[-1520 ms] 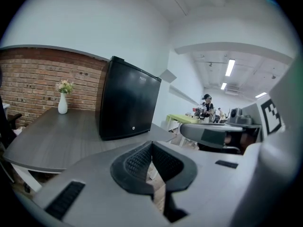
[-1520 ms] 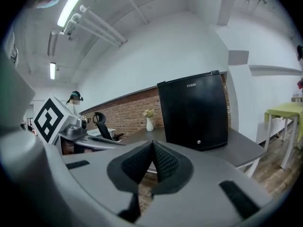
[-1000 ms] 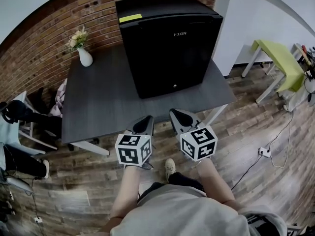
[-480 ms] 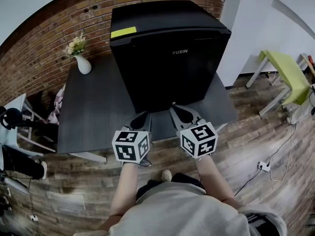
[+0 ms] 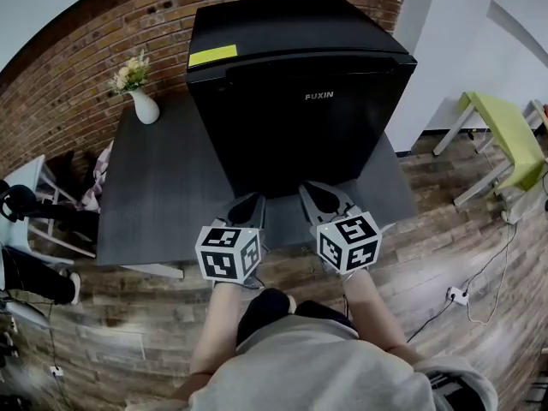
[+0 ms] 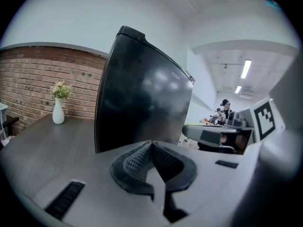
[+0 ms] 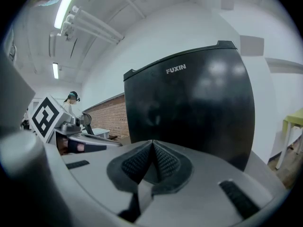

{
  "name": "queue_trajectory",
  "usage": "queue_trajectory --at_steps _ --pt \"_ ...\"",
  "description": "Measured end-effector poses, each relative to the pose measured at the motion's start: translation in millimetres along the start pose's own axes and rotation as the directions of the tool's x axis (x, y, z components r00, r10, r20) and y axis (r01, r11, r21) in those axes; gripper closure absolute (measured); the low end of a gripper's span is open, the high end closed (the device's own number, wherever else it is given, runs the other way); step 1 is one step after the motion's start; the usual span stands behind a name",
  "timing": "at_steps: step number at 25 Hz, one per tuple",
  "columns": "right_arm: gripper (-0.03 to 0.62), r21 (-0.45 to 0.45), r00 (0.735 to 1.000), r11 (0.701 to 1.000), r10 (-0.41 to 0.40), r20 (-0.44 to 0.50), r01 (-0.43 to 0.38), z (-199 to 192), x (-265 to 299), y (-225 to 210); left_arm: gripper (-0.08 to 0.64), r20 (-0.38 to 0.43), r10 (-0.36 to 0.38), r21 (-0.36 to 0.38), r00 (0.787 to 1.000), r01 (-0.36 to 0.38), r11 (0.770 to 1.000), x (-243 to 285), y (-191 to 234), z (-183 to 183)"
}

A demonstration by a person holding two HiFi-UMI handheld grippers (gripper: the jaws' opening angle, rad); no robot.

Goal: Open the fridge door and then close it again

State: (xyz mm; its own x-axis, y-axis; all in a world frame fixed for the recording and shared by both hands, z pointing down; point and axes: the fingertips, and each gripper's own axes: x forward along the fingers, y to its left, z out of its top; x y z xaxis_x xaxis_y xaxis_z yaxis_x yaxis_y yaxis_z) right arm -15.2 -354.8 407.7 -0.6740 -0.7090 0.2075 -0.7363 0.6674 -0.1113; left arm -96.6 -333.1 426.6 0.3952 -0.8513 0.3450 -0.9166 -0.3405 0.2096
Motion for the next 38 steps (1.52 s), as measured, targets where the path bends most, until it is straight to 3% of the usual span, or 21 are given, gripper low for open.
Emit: queue_trajectory --at_steps 7,18,23,30,38 --pt "0.594 0.005 1.0 1.0 -0.012 -0.01 0.012 2.2 9.2 -0.8 0.554 -0.011 -0.01 0.001 1.0 0.01 1.0 5.5 13.2 7.7" --pt "0.594 0.002 0.999 1.0 -0.031 -0.013 0.031 15.9 24.5 6.5 0.554 -0.046 0.038 0.039 0.998 -0.037 0.999 0.0 47.9 18.3" --pt "0.594 -0.032 0.999 0.999 -0.036 0.013 0.036 36.0 30.1 7.9 0.554 -0.023 0.04 0.052 0.999 -0.039 0.998 -2.5 62.2 29.3" --pt "0.594 -0.189 0.999 0.981 -0.037 0.016 0.039 54.5 36.8 11.8 0.553 -0.002 0.055 0.092 0.998 -0.055 0.994 -5.9 75.6 40.2" --pt "0.594 -0.366 0.998 0.929 -0.041 0.057 0.059 87.8 37.1 15.4 0.547 -0.005 0.082 0.09 0.997 -0.081 0.993 -6.4 96.3 43.5"
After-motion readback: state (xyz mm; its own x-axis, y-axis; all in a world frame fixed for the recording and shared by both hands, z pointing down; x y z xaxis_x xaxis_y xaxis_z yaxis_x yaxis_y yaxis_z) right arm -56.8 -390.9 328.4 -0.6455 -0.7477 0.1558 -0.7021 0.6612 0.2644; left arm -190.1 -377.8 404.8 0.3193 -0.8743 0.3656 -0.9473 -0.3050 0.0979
